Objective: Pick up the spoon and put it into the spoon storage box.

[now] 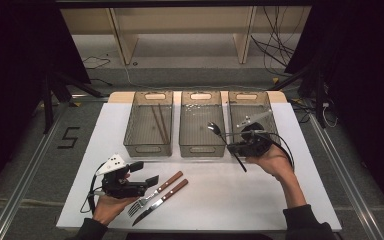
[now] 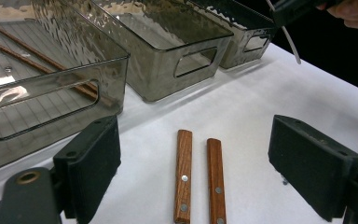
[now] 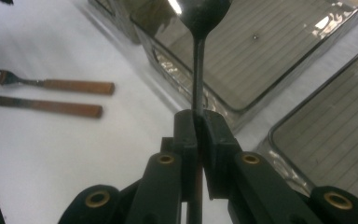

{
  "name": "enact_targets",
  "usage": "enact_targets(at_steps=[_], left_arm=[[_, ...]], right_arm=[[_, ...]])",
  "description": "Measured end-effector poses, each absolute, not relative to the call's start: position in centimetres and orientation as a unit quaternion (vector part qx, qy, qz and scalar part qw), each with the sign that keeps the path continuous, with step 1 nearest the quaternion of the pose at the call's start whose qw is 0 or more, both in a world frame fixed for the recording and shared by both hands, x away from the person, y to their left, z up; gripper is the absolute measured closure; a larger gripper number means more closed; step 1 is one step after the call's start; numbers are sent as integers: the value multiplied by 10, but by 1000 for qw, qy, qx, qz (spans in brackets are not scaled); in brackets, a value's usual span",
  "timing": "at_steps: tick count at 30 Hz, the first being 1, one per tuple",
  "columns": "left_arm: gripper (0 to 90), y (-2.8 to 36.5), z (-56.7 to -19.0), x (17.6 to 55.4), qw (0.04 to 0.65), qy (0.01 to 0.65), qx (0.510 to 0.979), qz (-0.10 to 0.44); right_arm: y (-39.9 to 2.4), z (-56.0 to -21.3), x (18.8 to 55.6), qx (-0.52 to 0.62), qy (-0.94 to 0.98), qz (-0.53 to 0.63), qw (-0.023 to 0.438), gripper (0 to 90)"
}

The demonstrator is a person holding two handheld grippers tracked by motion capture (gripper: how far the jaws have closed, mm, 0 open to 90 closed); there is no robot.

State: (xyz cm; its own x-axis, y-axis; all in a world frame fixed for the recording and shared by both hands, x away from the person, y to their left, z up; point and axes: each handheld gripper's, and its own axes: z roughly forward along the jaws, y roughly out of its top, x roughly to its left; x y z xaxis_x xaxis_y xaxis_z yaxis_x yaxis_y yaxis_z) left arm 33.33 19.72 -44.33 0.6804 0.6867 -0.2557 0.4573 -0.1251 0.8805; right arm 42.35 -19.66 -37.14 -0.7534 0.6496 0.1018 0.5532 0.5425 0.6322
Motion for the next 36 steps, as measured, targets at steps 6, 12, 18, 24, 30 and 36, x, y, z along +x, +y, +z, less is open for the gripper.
enact_targets(at_steps=[6, 12, 18, 24, 30, 36], left_arm=[[164, 198, -443, 333, 538, 385, 742, 107], [164, 198, -443, 333, 539, 385, 742, 106], [164, 198, -443, 333, 538, 385, 743, 106], [164, 199, -442, 333, 539, 385, 742, 105], [164, 198, -442, 333, 539, 384, 742, 105], [164, 198, -443, 333, 539, 383, 743, 104]], right_arm=[[-186, -364, 436, 349, 869, 342, 75, 854], [-176, -357, 450, 366, 859, 350, 78, 853], [-168, -347, 463, 374, 849, 363, 84, 853], [-158, -342, 475, 382, 848, 358, 88, 853], [-154, -340, 489, 394, 842, 356, 89, 853], [-148, -340, 500, 403, 839, 354, 94, 852]])
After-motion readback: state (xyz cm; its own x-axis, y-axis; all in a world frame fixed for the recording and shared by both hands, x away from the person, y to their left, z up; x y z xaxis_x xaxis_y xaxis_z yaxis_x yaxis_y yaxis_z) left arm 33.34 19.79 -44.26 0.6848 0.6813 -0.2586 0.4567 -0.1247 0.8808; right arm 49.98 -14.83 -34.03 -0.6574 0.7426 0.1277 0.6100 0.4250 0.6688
